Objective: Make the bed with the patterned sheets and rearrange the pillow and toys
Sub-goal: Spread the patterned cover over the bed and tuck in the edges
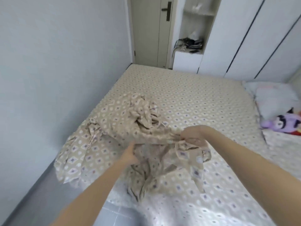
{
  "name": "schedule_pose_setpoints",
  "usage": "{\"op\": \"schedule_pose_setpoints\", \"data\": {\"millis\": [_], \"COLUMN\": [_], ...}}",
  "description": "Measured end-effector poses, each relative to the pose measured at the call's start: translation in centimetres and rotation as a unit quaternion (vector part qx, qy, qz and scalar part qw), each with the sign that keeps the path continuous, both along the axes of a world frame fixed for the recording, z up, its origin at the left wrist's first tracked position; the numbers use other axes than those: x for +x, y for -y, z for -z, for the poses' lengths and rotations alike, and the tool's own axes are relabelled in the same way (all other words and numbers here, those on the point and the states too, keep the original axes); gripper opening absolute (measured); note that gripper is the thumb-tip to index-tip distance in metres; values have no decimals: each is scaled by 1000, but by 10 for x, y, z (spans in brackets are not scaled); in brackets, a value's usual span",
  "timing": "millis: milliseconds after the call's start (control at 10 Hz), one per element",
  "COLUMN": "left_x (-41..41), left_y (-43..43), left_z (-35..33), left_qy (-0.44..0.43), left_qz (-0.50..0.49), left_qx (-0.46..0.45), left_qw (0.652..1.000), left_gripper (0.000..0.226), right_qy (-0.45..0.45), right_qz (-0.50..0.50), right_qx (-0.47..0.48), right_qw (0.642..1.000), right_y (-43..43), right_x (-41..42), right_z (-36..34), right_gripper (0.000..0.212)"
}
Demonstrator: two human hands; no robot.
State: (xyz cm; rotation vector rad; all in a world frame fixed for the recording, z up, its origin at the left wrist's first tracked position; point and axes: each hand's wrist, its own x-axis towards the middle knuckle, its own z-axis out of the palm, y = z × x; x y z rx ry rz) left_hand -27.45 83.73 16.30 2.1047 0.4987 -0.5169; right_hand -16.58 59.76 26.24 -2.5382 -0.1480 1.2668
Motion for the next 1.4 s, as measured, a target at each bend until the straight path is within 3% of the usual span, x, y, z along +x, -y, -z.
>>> {"op": "schedule_pose_setpoints", "data": {"millis": [100, 200, 300, 400, 600, 700, 800, 900, 1000, 1100, 1200, 1300, 1400], "left_x": [1, 5, -2, -3, -6, -7, -8, -10, -6, 7, 23, 34, 41], "left_y": [40, 90, 152, 209, 307, 347, 381, 404, 419, 424, 409, 375, 341], "left_z": [-11, -13, -23, -33, -51, -57, -60, -57, -55, -63, -71, -76, -74], "left_qy": [7, 18, 73, 122, 137, 147, 164, 169, 191, 237, 246, 189, 158], "left_qz": [25, 96, 62, 12, 58, 132, 174, 187, 152, 163, 181, 158, 116], "left_qx": [-14, 41, 108, 171, 209, 239, 240, 203, 188, 253, 241, 235, 188], "left_qw": [1000, 994, 990, 978, 967, 951, 941, 946, 951, 924, 921, 940, 962], "left_gripper": [88, 113, 132, 136, 127, 105, 90, 91, 78, 36, 12, 13, 7], "right_qy": [104, 171, 225, 278, 334, 328, 340, 351, 339, 309, 303, 295, 261], "right_qz": [23, 83, 175, 229, 447, 506, 522, 519, 524, 525, 503, 481, 395], "right_qx": [0, 41, 125, 192, 362, 412, 418, 408, 416, 442, 428, 400, 364], "right_qw": [994, 981, 950, 913, 747, 683, 662, 664, 661, 658, 687, 722, 802], "right_y": [47, 92, 158, 213, 317, 356, 387, 405, 412, 412, 406, 392, 363], "right_x": [-18, -27, -36, -49, -65, -72, -78, -82, -84, -78, -68, -54, -40], "right_z": [-23, -39, -50, -65, -100, -117, -122, -118, -116, -114, -113, -104, -94], "right_gripper": [26, 18, 12, 13, 14, 11, 24, 28, 23, 22, 13, 13, 5]}}
